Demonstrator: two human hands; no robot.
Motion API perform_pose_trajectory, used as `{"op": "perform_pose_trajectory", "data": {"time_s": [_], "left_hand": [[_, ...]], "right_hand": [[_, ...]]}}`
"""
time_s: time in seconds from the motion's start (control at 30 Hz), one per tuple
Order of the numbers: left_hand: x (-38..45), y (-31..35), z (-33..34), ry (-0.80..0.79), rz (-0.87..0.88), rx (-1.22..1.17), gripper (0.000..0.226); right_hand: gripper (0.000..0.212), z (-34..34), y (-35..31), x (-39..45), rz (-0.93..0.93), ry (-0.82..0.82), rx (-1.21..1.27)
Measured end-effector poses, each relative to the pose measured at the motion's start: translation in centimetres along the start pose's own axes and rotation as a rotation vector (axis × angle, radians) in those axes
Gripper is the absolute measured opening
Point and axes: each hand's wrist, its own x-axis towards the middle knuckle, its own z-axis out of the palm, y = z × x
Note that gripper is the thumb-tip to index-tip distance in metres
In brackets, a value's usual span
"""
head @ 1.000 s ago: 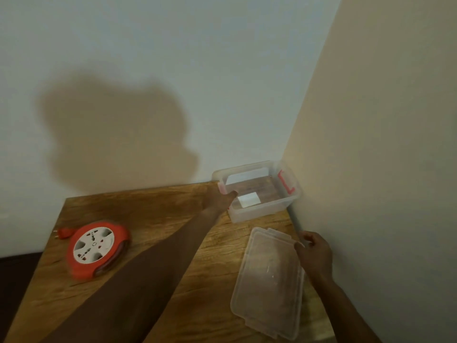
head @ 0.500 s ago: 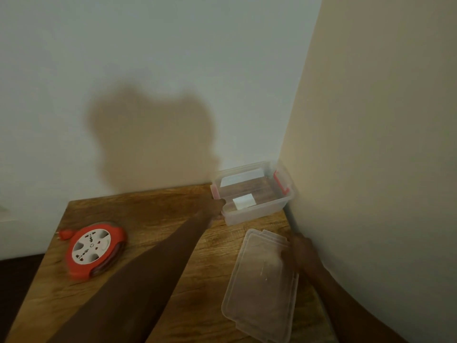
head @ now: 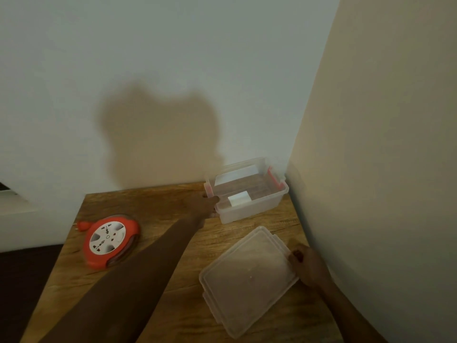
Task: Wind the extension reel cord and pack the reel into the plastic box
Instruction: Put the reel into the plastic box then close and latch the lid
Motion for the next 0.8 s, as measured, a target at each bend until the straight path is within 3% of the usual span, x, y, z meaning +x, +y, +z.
{"op": "perform_pose_trajectory", "data": {"time_s": [0.2, 0.47, 0.8], "left_hand": [[0.4, 0.3, -6.3, 0.067, 0.006, 0.011, 0.044], [-0.6, -0.3, -16.2, 0.115, 0.000, 0.148, 0.045], [-2.5, -2.9, -23.2, 0.102, 0.042, 0.108, 0.038]], "right_hand": [[0.012, 2.7, -2.7, -3.4, 0.138, 0.049, 0.316], [0.018, 6.5, -8.7, -8.2, 0.160, -0.038, 0.584], [0.014, 10.1, -13.0, -8.9, 0.127, -0.048, 0.557]]}}
